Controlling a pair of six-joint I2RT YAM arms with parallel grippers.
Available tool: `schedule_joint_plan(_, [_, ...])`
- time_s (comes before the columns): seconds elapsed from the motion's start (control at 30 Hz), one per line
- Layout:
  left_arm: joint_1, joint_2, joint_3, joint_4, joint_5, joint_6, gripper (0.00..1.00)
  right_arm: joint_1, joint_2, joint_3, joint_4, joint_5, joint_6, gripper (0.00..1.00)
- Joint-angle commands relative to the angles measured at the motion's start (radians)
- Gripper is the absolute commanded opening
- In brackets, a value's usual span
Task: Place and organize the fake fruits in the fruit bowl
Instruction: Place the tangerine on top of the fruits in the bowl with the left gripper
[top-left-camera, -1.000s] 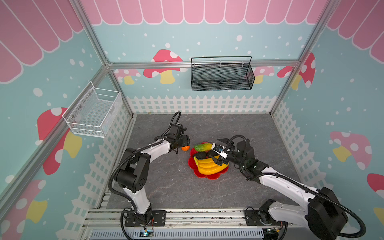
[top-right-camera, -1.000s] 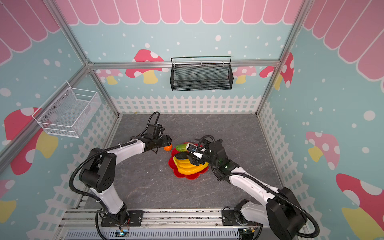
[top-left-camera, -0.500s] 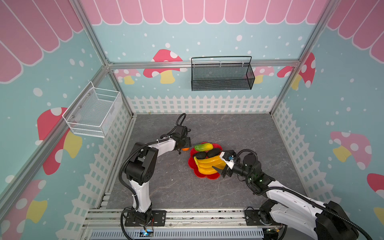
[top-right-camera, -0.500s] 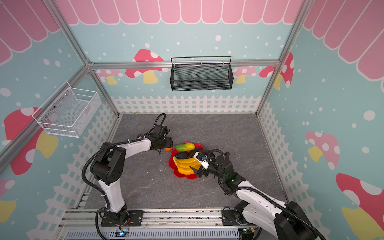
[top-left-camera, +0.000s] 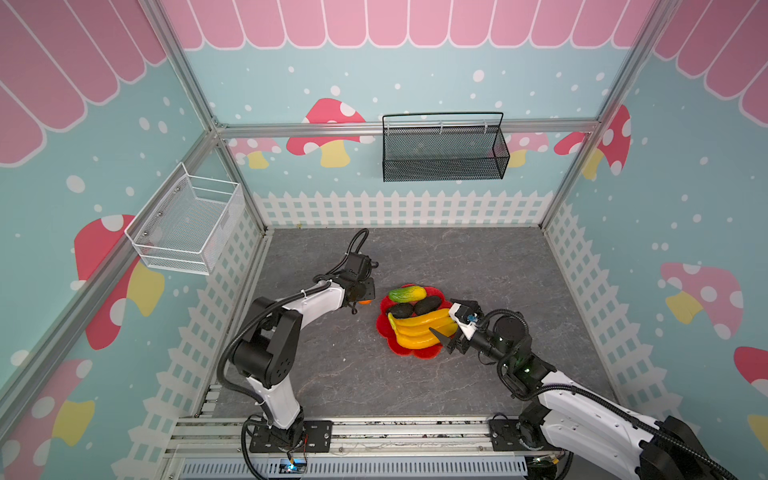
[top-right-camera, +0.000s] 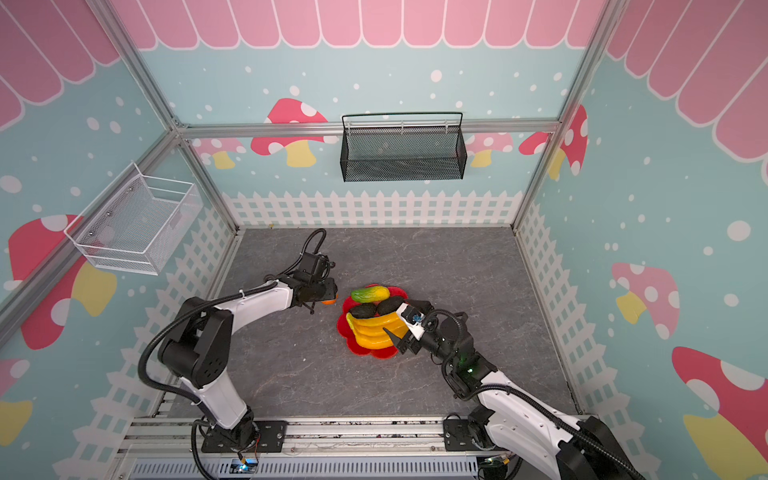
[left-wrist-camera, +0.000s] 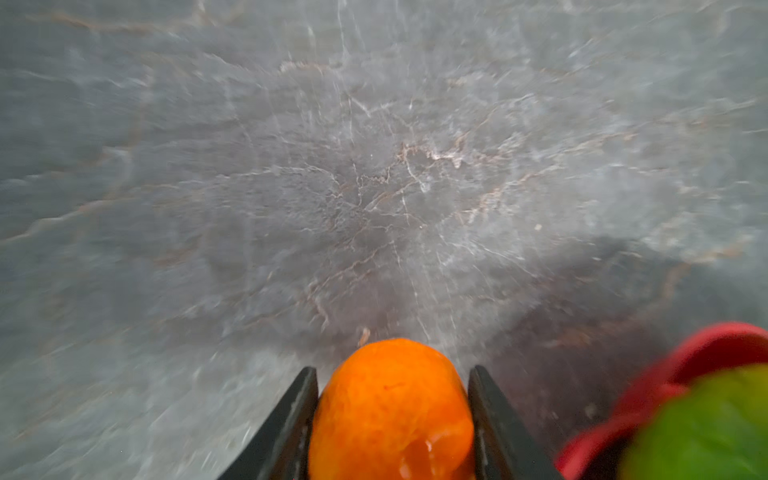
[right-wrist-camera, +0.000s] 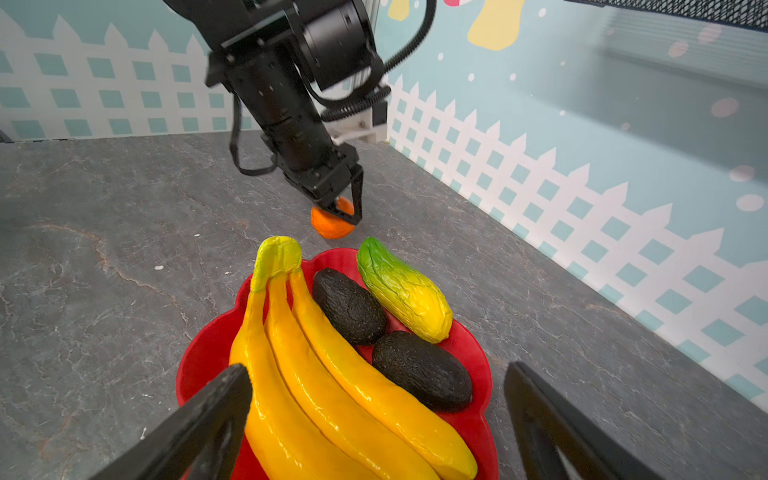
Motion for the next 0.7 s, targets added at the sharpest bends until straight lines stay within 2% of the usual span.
schedule_joint_plan(0.0, [-0.051, -0.117, -0.05, -0.005, -0.029, -0.023, 0.43, -0.011, 0.014, 0.005, 0.018, 0.001, 0.033, 0.98])
schedule_joint_plan(0.17, [-0.173, -0.247, -0.082, -0.031, -0.063, -0.028, 0.43, -0.027, 0.025, 0.007, 0.011, -0.029, 0.046, 0.98])
schedule_joint_plan(0.27, [-0.232, -0.273, -0.066, -0.03, -0.042, -0.024, 0.43, -0.033, 0.028, 0.008, 0.011, -0.047, 0.049, 0.98])
schedule_joint_plan(0.43, [-0.319, -0.222, 0.008, -0.028, -0.05, 0.005, 0.44, -0.036, 0.026, 0.006, 0.011, -0.052, 0.051, 0.98])
schedule_joint_plan(0.53, [-0.342, -0.148, 0.062, -0.029, -0.034, 0.02, 0.44, -0.038, 0.025, 0.004, 0.012, -0.057, 0.05, 0.98])
schedule_joint_plan(0.67, [-0.38, -0.065, 0.111, -0.022, -0.069, 0.034, 0.44, -0.04, 0.025, 0.003, 0.012, -0.052, 0.046, 0.98])
